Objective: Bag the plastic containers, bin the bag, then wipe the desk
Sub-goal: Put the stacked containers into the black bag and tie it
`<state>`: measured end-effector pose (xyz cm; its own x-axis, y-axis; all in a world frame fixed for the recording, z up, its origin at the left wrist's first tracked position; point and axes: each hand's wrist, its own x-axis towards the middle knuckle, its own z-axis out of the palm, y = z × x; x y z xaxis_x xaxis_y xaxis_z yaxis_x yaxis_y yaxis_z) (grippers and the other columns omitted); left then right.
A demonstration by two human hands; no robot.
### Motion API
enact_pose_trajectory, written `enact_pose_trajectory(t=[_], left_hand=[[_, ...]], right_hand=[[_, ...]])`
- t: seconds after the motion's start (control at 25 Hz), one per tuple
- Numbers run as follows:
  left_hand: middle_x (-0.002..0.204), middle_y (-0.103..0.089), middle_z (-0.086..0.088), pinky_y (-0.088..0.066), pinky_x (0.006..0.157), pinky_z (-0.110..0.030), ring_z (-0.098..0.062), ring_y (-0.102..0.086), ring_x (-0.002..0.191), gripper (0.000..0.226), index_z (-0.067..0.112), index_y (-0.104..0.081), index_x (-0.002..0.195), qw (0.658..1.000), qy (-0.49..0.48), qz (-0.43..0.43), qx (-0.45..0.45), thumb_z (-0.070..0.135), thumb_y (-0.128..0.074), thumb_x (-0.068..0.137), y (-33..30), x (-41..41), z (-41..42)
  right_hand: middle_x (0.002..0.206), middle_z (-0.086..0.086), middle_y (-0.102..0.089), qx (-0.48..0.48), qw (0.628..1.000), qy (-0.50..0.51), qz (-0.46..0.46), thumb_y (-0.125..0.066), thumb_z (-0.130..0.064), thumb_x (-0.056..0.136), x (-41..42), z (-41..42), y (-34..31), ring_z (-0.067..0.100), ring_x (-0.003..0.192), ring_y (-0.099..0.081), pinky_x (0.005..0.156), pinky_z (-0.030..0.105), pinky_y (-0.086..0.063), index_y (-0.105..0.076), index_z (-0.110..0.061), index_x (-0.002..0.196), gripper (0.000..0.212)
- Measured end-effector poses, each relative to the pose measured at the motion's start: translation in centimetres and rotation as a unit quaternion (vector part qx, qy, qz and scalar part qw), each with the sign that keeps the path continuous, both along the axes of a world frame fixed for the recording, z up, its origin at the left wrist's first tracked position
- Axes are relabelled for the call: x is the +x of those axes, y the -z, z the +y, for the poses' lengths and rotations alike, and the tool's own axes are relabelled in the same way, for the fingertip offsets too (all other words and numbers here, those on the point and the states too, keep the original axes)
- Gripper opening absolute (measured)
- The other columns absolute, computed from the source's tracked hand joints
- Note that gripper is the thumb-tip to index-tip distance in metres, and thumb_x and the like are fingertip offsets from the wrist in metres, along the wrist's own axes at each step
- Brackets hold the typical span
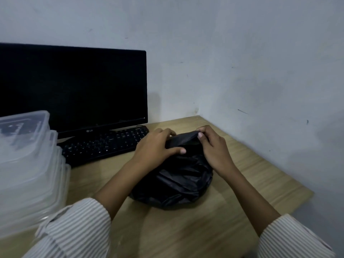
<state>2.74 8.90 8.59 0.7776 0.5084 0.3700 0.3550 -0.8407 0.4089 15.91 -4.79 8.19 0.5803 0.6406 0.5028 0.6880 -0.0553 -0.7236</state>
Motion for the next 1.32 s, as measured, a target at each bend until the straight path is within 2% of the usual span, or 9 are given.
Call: enact_pose_trajectory(t=[0.12,0.28,0.4,0.6,0.68,0.8,1.04,1.2,1.32], left_hand=[[0.107,-0.066,-0.005,-0.051,0.080,-0.044,-0.032,-0.061,0.101,0.022,0.024,-0.064,0.106,0.998,-0.037,-0.031,0.029,0.024,-0.058,0.085,-0.4,0.6,0.3],[0.095,-0.068,-0.010,-0.054,0.074,-0.043,-0.032,-0.063,0.089,0.024,0.015,-0.063,0.099,0.989,-0.059,-0.136,-0.024,0.006,-0.046,0.084,-2.8,1.3,0.9],[0.095,-0.068,-0.007,-0.054,0.074,-0.042,-0.028,-0.062,0.088,0.027,0.014,-0.063,0.100,0.981,-0.071,-0.179,-0.028,0.004,-0.044,0.085,-5.1,1.2,1.0],[0.098,-0.064,-0.004,-0.050,0.075,-0.033,-0.019,-0.060,0.089,0.027,0.010,-0.063,0.104,0.956,-0.093,-0.276,-0.025,-0.001,-0.044,0.087,-7.9,-0.6,2.6],[0.102,-0.066,-0.009,-0.052,0.081,-0.037,-0.024,-0.061,0.094,0.024,0.010,-0.065,0.102,0.982,-0.088,-0.162,-0.047,0.000,-0.049,0.087,-6.9,-1.4,3.6],[0.090,-0.068,-0.009,-0.055,0.074,-0.036,-0.024,-0.064,0.087,0.007,0.012,-0.069,0.086,0.983,-0.074,0.040,-0.165,0.008,-0.063,0.087,-3.9,-2.6,4.4],[0.072,-0.061,-0.007,-0.052,0.055,-0.020,-0.011,-0.061,0.062,0.016,0.007,-0.060,0.081,0.864,0.027,-0.169,-0.474,0.001,-0.052,0.093,-4.6,-2.4,4.3],[0.060,-0.070,-0.004,-0.055,0.049,-0.021,-0.010,-0.067,0.051,0.026,0.006,-0.061,0.085,0.764,0.039,-0.237,-0.599,0.000,-0.039,0.098,-7.7,-1.0,4.3],[0.073,-0.071,-0.011,-0.058,0.057,-0.029,-0.020,-0.068,0.060,0.017,0.006,-0.066,0.090,0.769,0.009,-0.197,-0.608,0.004,-0.050,0.094,-8.5,-1.1,4.6]], right_hand=[[0.081,0.002,-0.060,-0.004,1.000,-0.006,-0.005,-0.044,-0.021,0.101,0.3,-0.1,-0.9,0.015,0.076,-0.056,0.064,0.018,-0.037,-0.050,-0.014,0.092,0.012],[0.098,-0.007,-0.062,-0.099,0.981,-0.042,-0.162,-0.061,-0.049,0.086,1.1,-0.3,-0.1,0.013,0.093,-0.059,0.077,0.028,-0.048,-0.055,-0.022,0.098,0.031],[0.107,0.002,-0.061,-0.156,0.946,0.036,-0.283,-0.064,-0.027,0.085,2.1,-0.1,-0.2,0.025,0.100,-0.057,0.073,0.037,-0.049,-0.060,-0.015,0.109,0.027],[0.088,0.009,-0.068,-0.007,0.952,0.138,-0.273,-0.062,-0.015,0.090,3.8,-0.3,-2.5,0.029,0.077,-0.064,0.065,0.038,-0.050,-0.067,-0.007,0.092,0.009],[0.082,0.013,-0.070,-0.067,0.968,0.131,-0.204,-0.061,-0.015,0.091,4.5,-0.1,-2.5,0.031,0.077,-0.064,0.067,0.037,-0.048,-0.066,-0.005,0.085,0.012],[0.082,0.016,-0.070,-0.111,0.992,0.040,0.051,-0.064,-0.012,0.088,4.4,-0.6,-1.8,0.031,0.083,-0.067,0.077,0.042,-0.058,-0.066,-0.004,0.081,0.011],[0.090,0.006,-0.068,0.001,0.987,0.069,0.146,-0.054,-0.023,0.094,4.3,0.2,-2.6,0.025,0.087,-0.064,0.081,0.044,-0.053,-0.060,-0.020,0.085,0.011],[0.083,0.005,-0.065,0.059,0.968,0.013,0.244,-0.051,-0.018,0.097,3.7,1.5,-5.9,0.018,0.075,-0.060,0.066,0.028,-0.048,-0.059,-0.019,0.082,0.017],[0.072,0.004,-0.064,0.000,0.940,-0.039,0.338,-0.054,-0.017,0.095,3.4,1.5,-7.5,0.017,0.065,-0.060,0.059,0.024,-0.048,-0.062,-0.015,0.076,0.020]])
